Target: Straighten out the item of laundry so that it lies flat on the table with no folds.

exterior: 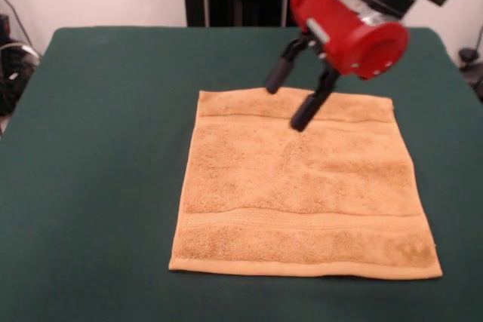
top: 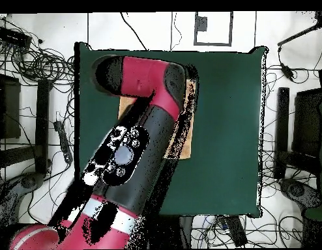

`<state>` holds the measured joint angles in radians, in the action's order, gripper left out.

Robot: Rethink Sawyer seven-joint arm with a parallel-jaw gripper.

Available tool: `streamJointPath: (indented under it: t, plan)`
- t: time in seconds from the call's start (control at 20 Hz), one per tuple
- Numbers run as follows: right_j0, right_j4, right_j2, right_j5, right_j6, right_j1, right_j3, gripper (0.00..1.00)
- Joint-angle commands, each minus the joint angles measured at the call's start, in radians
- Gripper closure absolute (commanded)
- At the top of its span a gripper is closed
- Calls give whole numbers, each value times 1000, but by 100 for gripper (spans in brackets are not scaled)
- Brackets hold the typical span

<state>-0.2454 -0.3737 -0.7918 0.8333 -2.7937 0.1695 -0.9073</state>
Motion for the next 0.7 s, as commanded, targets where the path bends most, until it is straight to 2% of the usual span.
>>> streamJointPath:
  t: [0.05, 0.7]
  plan:
    - [71, 97, 275, -140, 241, -37, -153, 0]
    - [108, 243, 350, -92, 204, 32, -150, 0]
